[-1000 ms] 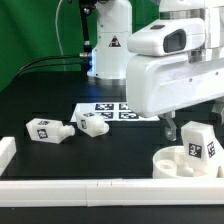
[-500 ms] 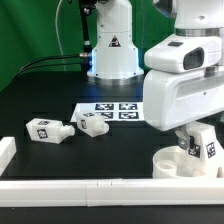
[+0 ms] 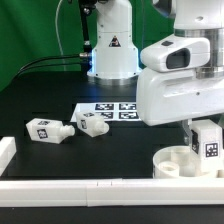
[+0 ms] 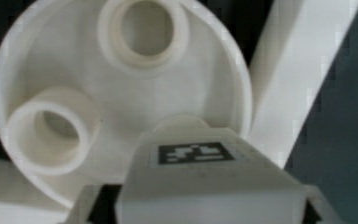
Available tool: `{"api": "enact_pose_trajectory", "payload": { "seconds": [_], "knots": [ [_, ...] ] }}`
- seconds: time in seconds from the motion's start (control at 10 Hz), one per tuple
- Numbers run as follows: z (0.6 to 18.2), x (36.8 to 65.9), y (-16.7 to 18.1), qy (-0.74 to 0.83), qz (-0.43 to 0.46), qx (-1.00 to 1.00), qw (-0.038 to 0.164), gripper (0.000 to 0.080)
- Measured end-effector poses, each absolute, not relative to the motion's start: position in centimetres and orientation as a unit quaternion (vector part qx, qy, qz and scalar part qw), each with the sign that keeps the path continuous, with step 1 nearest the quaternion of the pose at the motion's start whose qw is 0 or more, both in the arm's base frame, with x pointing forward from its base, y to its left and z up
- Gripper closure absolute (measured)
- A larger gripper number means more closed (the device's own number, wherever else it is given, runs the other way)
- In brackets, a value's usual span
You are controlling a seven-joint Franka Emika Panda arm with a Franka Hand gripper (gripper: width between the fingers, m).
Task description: Assemble stool
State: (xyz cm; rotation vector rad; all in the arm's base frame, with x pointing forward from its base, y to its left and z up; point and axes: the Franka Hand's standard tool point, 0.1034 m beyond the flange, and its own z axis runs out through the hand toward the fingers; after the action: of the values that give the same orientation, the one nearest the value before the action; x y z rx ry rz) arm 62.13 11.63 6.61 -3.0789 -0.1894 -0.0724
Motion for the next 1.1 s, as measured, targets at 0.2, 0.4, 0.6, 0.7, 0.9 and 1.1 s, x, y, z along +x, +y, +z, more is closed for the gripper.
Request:
{"api": "enact_pose_trajectory", "payload": {
  "seconds": [0.2,0.4,0.6,0.7,0.9,1.1],
  "knots": [
    [6.63,62.04,12.12,0.124,-0.018,-0.992,0.034,0.0466],
    [6.61,62.1,12.27,0.298,-0.008,-0.953,0.048,0.0466],
    [6.58,62.08,12.37,0.356,-0.004,-0.933,0.051,0.0466],
    [6.58,62.08,12.41,0.38,-0.002,-0.924,0.051,0.0466],
    [6.8,62.22,12.59,0.502,0.012,-0.863,0.06,0.0466],
    [6.99,62.61,12.58,0.655,0.028,-0.751,0.078,0.0466]
  ]
}}
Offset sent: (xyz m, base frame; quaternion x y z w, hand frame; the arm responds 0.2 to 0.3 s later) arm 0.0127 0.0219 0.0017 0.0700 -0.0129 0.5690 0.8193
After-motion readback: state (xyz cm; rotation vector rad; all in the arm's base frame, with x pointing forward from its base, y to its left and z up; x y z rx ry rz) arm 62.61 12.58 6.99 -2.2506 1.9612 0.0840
